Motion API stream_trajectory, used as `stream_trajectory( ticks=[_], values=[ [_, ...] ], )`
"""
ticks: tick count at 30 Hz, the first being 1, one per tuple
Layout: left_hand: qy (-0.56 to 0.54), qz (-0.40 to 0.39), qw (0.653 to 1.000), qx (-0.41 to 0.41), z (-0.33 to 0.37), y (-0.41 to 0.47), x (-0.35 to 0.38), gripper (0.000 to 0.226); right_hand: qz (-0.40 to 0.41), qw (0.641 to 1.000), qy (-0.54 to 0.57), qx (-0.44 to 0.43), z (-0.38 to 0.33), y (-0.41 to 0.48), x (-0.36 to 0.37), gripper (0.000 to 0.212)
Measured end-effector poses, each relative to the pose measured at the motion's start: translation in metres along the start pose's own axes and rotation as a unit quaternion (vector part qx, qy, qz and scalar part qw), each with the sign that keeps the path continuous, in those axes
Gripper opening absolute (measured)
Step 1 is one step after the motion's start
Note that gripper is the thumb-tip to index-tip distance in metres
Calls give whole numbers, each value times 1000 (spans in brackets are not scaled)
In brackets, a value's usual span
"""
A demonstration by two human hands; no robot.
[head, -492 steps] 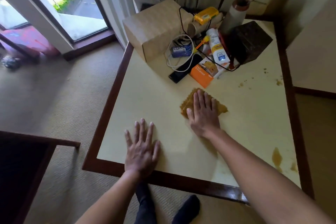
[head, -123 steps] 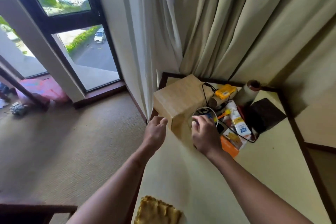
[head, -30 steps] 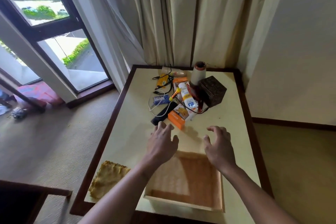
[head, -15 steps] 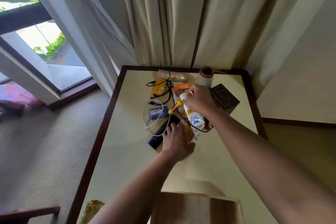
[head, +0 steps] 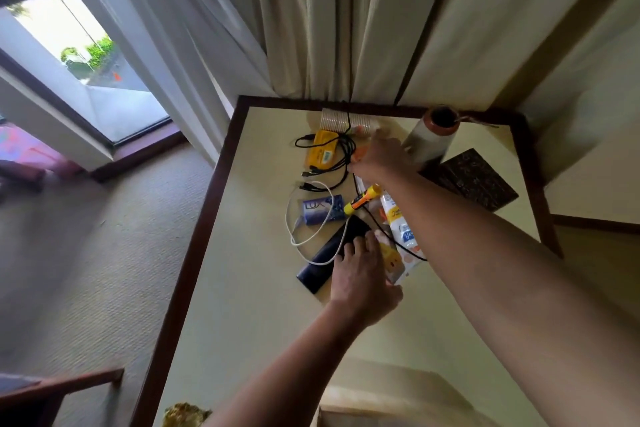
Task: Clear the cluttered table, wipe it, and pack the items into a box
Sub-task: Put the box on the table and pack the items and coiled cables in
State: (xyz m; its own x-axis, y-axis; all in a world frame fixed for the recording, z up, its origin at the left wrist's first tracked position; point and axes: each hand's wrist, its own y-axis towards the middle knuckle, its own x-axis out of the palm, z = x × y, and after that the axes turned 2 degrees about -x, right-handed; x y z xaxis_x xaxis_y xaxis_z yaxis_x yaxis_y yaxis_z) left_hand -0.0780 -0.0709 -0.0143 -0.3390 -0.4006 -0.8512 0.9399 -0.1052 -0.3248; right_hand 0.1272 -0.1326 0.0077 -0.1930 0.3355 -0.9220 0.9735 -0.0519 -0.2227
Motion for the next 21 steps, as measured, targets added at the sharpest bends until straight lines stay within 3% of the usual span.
stream_trajectory(
  ticks=[5, 9, 14, 17, 21],
  values=[
    [27, -3, 999, 23, 2, -6, -23, 82, 19, 998, 41, 41, -1, 1, -7, 99],
    [129, -20, 991, 40, 11, -11, -57, 72, 50, 991, 105, 72, 0, -15, -30, 101],
    [204, -37, 978, 17, 16, -24, -90, 65, 132, 953, 271, 15, 9, -57, -70, 90],
    [179, -10, 984, 6, 12, -45, -107, 62, 162, 916, 362, -51, 19, -98, -93, 91],
    [58, -14, 997, -44, 1, -90, -120, 81, 175, 887, 417, -98, 38, -181, -110, 96]
  ],
)
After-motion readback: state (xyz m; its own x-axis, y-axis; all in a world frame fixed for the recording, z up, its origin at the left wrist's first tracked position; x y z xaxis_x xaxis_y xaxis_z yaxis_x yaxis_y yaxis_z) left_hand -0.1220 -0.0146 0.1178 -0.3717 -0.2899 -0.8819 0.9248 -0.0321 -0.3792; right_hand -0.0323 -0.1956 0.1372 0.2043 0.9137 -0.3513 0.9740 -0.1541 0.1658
